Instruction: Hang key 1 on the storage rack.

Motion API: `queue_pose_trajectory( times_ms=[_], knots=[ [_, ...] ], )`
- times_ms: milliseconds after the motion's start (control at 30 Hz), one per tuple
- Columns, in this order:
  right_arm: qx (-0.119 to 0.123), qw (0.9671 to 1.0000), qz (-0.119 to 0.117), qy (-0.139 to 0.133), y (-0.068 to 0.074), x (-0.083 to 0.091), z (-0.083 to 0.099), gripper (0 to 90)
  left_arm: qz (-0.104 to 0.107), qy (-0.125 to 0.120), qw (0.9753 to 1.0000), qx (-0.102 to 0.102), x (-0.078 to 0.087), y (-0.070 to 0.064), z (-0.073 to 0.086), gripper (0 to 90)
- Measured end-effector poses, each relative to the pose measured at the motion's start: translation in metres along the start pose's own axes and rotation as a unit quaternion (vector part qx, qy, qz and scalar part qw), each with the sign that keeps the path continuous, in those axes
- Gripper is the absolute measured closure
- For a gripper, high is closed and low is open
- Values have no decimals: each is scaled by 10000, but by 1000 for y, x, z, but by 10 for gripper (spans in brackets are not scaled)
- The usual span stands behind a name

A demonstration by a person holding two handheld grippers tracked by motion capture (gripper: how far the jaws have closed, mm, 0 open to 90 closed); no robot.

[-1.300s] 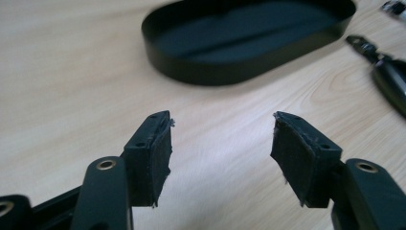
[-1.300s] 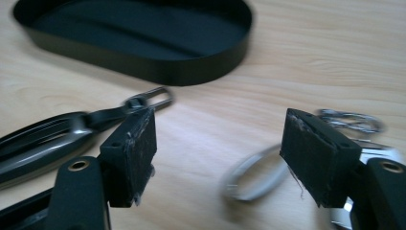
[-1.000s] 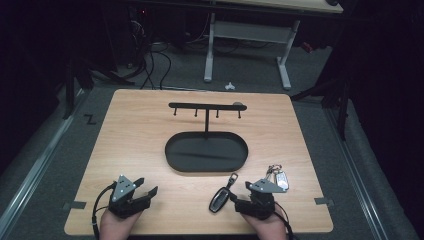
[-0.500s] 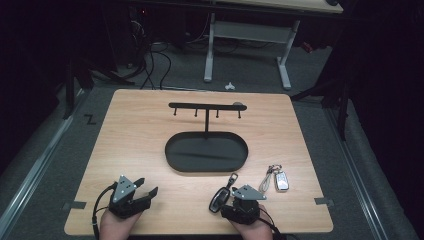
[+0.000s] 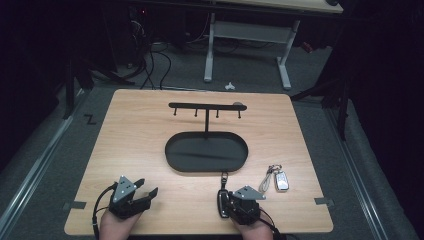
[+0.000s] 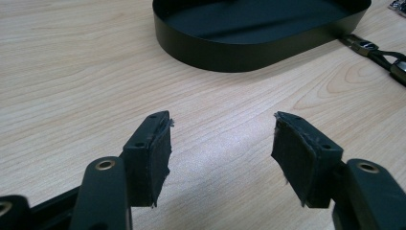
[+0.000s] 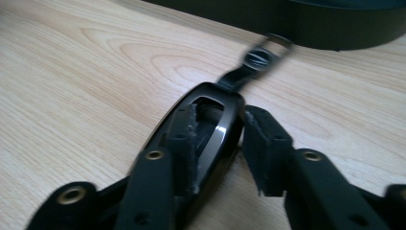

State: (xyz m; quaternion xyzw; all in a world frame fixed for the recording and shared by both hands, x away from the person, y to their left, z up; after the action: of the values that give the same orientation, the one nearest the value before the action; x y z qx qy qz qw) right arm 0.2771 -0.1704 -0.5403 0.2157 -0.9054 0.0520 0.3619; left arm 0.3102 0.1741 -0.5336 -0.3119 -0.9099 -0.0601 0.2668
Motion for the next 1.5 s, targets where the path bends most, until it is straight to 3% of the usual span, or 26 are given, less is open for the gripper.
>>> queue_pose_trajectory(
  times_ms=[200, 367, 467, 533, 900, 1333, 1500],
  knots=[
    [88, 9999, 65, 3, -8, 4, 0, 792, -6, 4, 10000, 8, 0, 1, 0, 388],
    [17, 10000, 7, 19, -15, 6, 1, 774, 16, 5, 10000, 13, 0, 1, 0, 388],
    [-89, 9999, -66, 52, -17, 8, 3, 719, 93, -41, 9999, -11, -1, -2, -2, 388],
    [-15, 9999, -105, 32, -19, 10, 5, 711, 124, -60, 9999, -60, -3, -3, -5, 388],
    [29, 9999, -112, 104, -24, 19, 15, 775, 299, -79, 9994, -178, -15, -11, -13, 388],
    [-190, 9993, 306, 67, -69, 43, 30, 776, 534, -101, 9981, -293, -34, -22, -26, 389],
    [-274, 9991, 314, 43, -79, 48, 34, 774, 564, -93, 9977, -352, -38, -25, -28, 389]
  ],
)
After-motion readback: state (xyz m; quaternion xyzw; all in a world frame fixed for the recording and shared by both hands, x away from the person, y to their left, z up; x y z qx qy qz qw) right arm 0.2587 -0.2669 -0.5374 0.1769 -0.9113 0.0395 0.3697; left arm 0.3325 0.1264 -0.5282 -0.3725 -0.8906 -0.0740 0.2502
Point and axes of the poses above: each handheld gripper's, and its own axes: x roughly backward along the jaws, z roughly out of its underside, y roughly to its left, the point moved 2 cm from there along -x, roughly forward along the jaws, and after that the axes turned 1 degree about -x, right-handed, at the moved point
